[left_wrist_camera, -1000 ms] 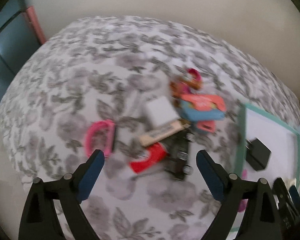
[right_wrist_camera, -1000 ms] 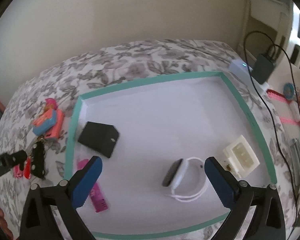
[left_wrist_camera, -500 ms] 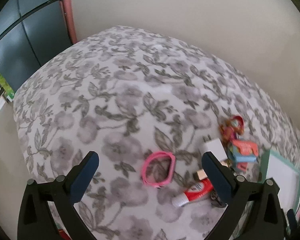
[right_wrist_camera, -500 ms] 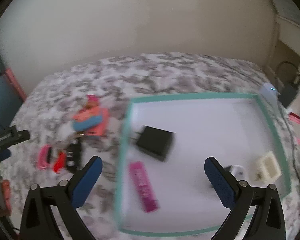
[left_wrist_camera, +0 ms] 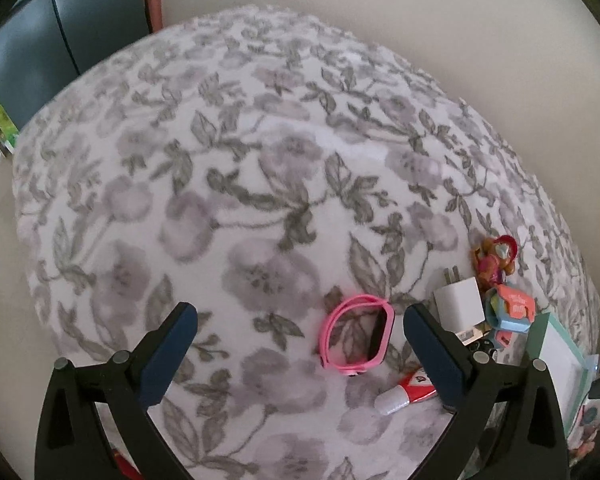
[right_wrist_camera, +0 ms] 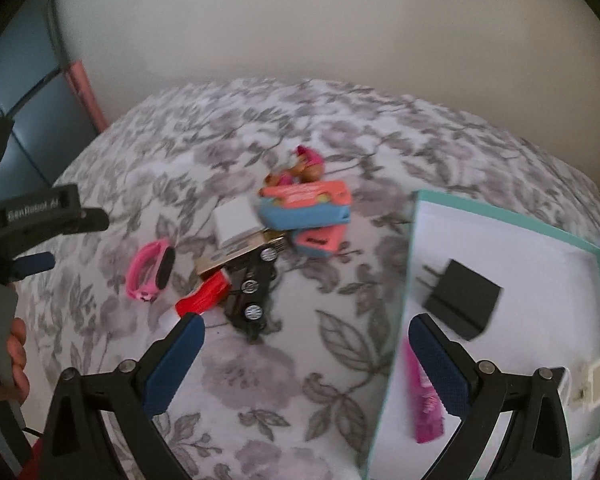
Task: Organize rigid objects
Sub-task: 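Move both open grippers back over the pile of items, then grasp the pink watch band with the left gripper while the right gripper grasps the black toy car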
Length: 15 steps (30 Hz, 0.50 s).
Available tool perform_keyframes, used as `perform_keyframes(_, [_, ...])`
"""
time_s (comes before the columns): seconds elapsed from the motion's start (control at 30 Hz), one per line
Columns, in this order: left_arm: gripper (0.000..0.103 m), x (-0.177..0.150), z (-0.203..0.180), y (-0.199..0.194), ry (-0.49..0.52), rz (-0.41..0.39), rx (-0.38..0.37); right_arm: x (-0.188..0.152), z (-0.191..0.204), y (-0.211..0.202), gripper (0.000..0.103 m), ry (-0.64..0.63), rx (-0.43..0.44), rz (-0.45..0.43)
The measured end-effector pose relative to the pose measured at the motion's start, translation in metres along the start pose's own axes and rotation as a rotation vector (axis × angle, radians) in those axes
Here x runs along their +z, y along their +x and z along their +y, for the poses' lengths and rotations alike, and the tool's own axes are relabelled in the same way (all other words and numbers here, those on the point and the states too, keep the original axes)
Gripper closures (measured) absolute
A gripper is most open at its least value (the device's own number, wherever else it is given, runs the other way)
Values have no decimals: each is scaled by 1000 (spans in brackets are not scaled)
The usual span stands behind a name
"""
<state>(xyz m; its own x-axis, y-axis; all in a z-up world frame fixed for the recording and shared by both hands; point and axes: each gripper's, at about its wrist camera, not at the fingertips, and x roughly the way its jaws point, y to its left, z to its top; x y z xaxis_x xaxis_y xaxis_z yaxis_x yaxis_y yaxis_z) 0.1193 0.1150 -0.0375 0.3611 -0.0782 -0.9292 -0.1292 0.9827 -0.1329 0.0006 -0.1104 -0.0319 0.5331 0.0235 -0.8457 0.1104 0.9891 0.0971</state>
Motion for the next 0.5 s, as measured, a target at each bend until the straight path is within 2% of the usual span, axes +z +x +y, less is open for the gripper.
perform_keyframes(0.3, [1, -3, -16, 34, 36, 95, 19, 5, 8, 38, 9, 6, 10, 82])
perform_keyframes(0.5, [1, -7, -20, 55, 45, 151, -5, 9, 17, 57, 15, -18, -12, 104])
